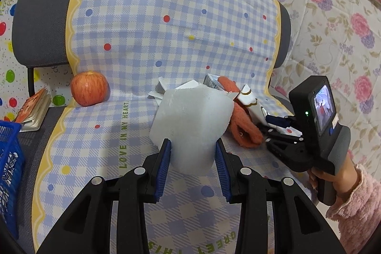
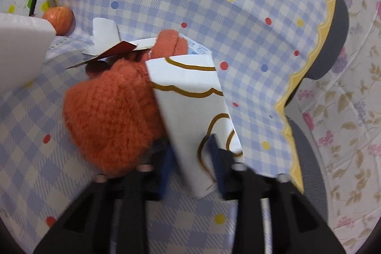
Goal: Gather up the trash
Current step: 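Grasp the white patterned paper bag with the right gripper while the left gripper lifts the foam, then carry foam block and paper bag to the bin and open both grippers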
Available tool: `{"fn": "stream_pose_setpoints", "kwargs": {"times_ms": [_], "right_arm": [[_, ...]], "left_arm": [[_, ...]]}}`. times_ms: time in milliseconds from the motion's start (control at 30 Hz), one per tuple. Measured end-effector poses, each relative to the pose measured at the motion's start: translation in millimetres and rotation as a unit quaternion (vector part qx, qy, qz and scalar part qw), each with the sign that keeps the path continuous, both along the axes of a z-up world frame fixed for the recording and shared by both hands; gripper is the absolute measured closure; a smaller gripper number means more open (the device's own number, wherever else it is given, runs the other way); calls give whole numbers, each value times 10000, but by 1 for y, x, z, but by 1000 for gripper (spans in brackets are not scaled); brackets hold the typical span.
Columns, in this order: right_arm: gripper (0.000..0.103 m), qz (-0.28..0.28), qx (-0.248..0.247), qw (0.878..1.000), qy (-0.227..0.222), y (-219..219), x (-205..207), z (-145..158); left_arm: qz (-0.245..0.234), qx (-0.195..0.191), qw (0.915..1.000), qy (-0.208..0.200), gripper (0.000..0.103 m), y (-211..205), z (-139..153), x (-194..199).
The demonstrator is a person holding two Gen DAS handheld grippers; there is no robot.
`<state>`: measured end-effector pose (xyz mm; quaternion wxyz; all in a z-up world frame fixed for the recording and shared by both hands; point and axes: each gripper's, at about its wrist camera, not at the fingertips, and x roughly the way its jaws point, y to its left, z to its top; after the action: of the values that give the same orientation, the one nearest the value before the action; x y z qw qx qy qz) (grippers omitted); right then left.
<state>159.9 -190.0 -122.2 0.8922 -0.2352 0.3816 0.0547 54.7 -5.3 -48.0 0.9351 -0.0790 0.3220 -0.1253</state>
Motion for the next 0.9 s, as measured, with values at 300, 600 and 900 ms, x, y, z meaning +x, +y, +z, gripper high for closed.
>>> {"fn": "stream_pose_setpoints", "kwargs": {"times_ms": [300, 600, 900], "right_arm": [[100, -301, 2505, 9675, -176, -60, -65, 87], [100, -435, 3010, 9525, -151, -79, -149, 107], [100, -825, 2969, 9513, -122, -99, -223, 87]], "left_arm": [[-134, -113, 9991, -390, 65, -4, 34, -31], [-794, -244, 9953, -492, 65, -44, 44, -82], [-1528, -138, 9877, -298, 65, -99, 25, -129]]}}
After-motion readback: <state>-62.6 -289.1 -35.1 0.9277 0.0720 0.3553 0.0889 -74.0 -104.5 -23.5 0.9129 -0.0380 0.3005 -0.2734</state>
